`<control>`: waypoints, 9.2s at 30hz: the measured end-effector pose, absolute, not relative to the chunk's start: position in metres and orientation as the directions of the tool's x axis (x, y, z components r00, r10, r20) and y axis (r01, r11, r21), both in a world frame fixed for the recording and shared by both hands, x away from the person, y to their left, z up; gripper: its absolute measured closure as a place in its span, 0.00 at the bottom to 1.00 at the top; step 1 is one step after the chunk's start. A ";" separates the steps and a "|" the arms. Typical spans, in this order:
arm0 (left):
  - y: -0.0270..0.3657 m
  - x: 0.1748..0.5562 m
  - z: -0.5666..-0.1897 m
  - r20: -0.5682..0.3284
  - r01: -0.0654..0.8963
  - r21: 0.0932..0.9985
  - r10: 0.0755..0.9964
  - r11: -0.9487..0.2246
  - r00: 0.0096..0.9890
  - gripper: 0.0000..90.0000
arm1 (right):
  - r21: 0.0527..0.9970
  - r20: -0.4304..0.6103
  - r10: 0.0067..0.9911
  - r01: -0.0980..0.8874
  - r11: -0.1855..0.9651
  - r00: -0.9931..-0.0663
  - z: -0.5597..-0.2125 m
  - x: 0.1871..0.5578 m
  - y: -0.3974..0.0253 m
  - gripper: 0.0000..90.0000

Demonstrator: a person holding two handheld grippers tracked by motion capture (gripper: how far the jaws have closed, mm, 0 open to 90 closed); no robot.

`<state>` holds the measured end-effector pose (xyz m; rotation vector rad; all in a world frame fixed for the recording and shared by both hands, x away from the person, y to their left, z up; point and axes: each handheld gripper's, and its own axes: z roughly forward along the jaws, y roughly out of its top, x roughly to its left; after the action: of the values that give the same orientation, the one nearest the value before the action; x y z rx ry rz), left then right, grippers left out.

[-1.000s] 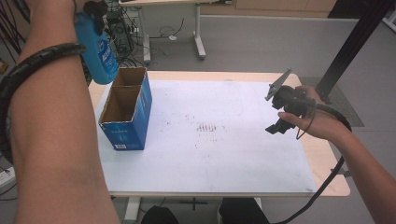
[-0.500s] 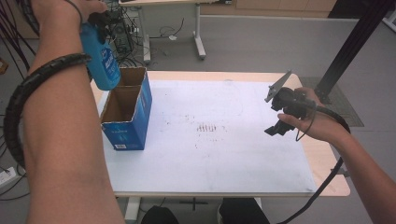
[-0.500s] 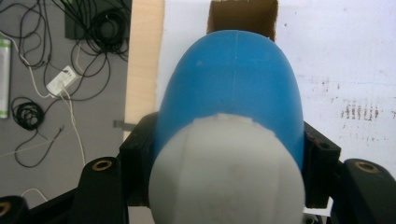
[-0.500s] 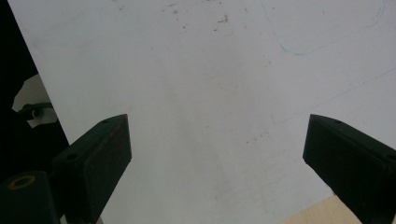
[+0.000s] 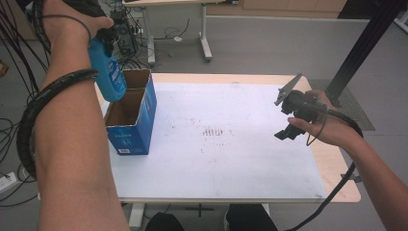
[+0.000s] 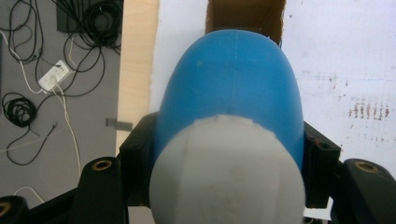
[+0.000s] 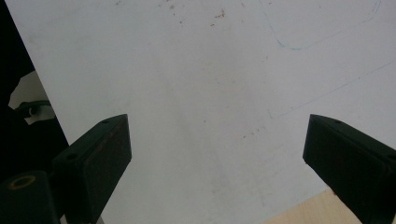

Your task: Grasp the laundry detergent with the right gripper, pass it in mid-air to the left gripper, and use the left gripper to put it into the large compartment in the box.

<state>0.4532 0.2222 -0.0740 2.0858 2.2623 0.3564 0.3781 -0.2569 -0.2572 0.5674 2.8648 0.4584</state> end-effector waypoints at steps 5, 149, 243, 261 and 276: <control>0.221 0.455 -0.082 0.118 0.980 0.188 0.989 0.065 -0.089 0.41 | 0.330 -0.129 0.395 0.336 0.882 -0.910 -0.256 0.378 -0.257 0.09; 0.216 0.453 -0.277 0.111 0.991 0.130 0.993 0.018 -0.032 0.40 | 0.284 -0.184 0.395 0.336 0.898 -0.900 -0.248 0.379 -0.254 0.10; 0.212 0.451 -0.276 0.122 0.990 0.144 0.992 0.009 -0.027 0.40 | 0.309 -0.172 0.402 0.339 0.889 -0.899 -0.247 0.378 -0.260 0.10; 0.210 0.449 -0.269 0.126 0.989 0.147 0.992 -0.005 -0.013 0.36 | 0.315 -0.173 0.400 0.334 0.889 -0.900 -0.246 0.377 -0.257 0.10; 0.210 0.445 -0.249 0.158 0.987 0.158 0.987 -0.022 -0.003 0.32 | 0.325 -0.183 0.394 0.323 0.889 -0.901 -0.243 0.375 -0.254 0.09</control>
<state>0.4454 0.2097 -0.2487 2.2168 2.1960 0.3530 0.3745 -0.2539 -0.2430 0.5425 2.8122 0.4220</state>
